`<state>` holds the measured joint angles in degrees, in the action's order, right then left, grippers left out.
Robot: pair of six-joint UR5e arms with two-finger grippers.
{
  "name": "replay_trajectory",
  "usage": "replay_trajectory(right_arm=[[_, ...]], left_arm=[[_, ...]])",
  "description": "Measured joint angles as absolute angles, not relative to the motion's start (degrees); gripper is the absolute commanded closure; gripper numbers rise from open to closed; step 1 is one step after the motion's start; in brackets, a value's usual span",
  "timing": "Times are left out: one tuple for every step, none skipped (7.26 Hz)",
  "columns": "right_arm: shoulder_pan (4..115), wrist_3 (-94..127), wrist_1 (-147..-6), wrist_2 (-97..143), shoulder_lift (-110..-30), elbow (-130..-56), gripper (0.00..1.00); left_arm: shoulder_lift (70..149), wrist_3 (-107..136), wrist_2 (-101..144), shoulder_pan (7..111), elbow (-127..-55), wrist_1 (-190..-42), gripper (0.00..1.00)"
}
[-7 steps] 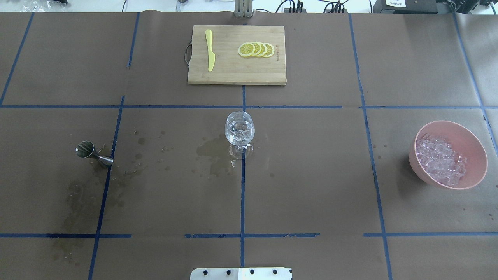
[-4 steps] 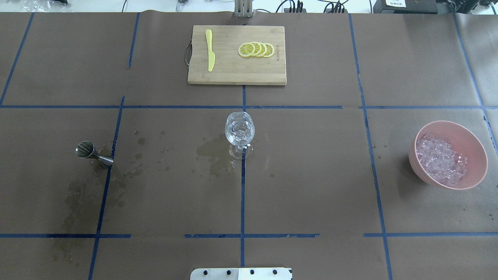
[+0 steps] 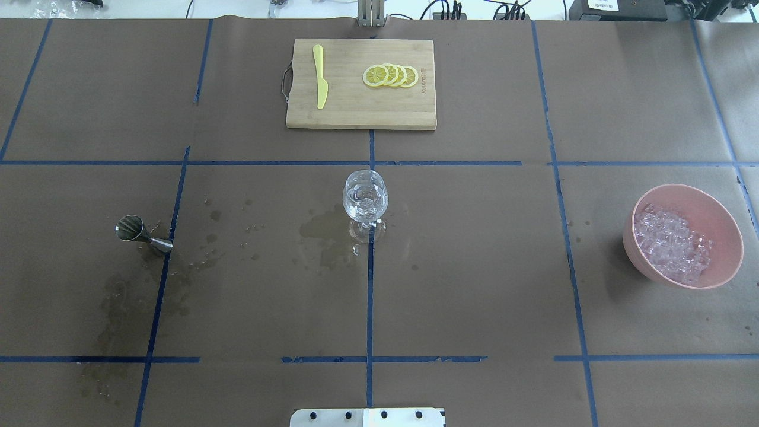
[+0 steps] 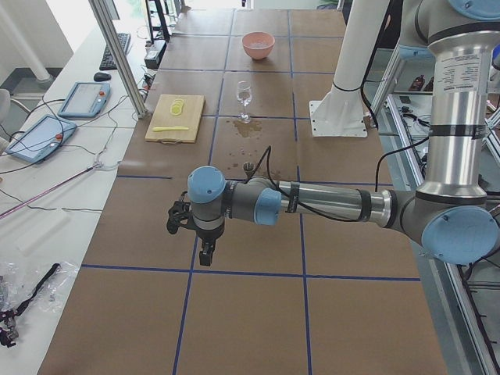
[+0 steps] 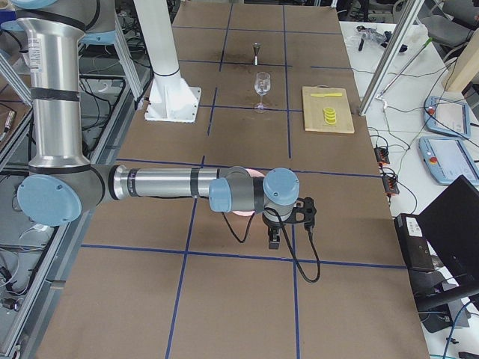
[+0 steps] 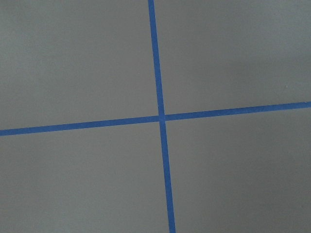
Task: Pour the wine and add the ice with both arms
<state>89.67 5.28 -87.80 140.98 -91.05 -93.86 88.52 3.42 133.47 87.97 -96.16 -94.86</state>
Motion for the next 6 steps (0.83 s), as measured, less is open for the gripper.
replay_trajectory(right_arm=[[89.9, 5.4, -87.8, 141.0, -91.1, -93.9, 0.00], [90.1, 5.4, -87.8, 140.9, -91.1, -93.9, 0.00], [90.3, 5.5, -87.8, 140.9, -91.1, -93.9, 0.00], [90.4, 5.5, -87.8, 140.9, -91.1, -93.9, 0.00], [90.5, 5.6, -87.8, 140.9, -91.1, -93.9, 0.00], [90.6, 5.6, -87.8, 140.9, -91.1, -93.9, 0.00]], left_arm=[[88.6, 4.0, 133.5, 88.6, -96.1, -94.8, 0.00], [88.8, 5.8, 133.5, 88.9, -96.1, -94.9, 0.00], [89.0, 7.6, 133.5, 89.0, -96.0, -95.1, 0.00], [89.0, 8.5, 133.5, 89.1, -96.0, -95.2, 0.00], [89.1, 8.8, 133.5, 89.1, -96.1, -95.3, 0.00], [89.2, 8.8, 133.5, 89.1, -96.1, -95.3, 0.00]])
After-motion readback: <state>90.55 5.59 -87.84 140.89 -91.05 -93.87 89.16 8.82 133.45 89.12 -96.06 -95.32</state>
